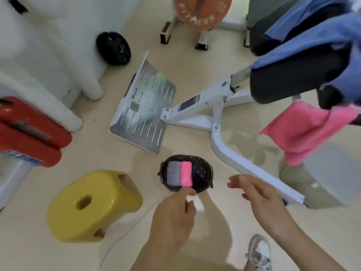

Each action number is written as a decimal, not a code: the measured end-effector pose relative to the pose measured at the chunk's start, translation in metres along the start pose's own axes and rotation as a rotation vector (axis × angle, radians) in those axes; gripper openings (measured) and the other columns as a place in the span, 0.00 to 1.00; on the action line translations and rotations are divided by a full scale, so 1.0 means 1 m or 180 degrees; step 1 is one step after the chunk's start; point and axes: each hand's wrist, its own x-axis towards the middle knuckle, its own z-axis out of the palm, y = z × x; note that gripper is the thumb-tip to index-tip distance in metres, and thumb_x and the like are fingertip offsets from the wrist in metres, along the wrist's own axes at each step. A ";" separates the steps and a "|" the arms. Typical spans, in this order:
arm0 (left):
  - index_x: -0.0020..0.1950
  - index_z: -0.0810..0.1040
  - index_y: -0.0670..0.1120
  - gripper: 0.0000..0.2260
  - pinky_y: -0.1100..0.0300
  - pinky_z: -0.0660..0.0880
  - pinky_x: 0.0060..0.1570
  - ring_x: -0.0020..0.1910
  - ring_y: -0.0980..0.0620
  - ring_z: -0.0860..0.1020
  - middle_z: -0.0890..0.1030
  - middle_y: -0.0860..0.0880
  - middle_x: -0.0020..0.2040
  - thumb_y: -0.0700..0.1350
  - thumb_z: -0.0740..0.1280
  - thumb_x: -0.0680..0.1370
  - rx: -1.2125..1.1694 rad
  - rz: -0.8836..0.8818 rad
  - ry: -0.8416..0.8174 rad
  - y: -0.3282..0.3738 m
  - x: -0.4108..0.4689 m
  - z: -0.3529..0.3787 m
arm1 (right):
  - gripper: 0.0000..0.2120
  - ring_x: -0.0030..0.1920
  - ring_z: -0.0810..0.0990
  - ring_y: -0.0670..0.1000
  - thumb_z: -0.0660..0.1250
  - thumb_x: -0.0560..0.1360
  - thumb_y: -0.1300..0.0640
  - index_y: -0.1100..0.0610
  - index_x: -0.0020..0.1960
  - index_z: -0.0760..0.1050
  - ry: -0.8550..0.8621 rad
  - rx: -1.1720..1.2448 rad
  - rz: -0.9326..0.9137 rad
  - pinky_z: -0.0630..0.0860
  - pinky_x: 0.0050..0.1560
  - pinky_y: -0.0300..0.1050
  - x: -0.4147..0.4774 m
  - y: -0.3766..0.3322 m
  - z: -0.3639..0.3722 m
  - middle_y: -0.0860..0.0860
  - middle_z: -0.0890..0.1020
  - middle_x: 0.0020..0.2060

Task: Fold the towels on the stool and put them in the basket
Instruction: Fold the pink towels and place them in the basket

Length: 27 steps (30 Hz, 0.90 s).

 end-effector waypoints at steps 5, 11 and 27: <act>0.54 0.78 0.56 0.12 0.72 0.68 0.44 0.42 0.63 0.74 0.76 0.65 0.44 0.40 0.60 0.79 -0.0147 0.0130 0.0032 0.134 0.052 0.060 | 0.07 0.53 0.78 0.41 0.62 0.78 0.49 0.44 0.51 0.78 0.0457 0.0245 0.0000 0.73 0.54 0.45 0.053 -0.009 -0.145 0.40 0.82 0.48; 0.53 0.81 0.50 0.09 0.61 0.74 0.53 0.48 0.58 0.77 0.79 0.58 0.48 0.42 0.64 0.77 -0.0245 0.0512 -0.0068 0.270 0.124 0.145 | 0.05 0.40 0.75 0.58 0.61 0.76 0.58 0.54 0.45 0.76 0.0864 0.0549 0.0313 0.74 0.46 0.56 0.107 0.008 -0.285 0.56 0.79 0.41; 0.45 0.76 0.54 0.04 0.66 0.71 0.40 0.41 0.58 0.78 0.79 0.56 0.39 0.44 0.66 0.75 -0.1460 -0.0588 -0.0341 0.373 0.203 0.209 | 0.16 0.49 0.82 0.49 0.65 0.74 0.63 0.55 0.61 0.70 0.0456 0.2340 0.0856 0.74 0.49 0.44 0.141 0.035 -0.312 0.50 0.83 0.46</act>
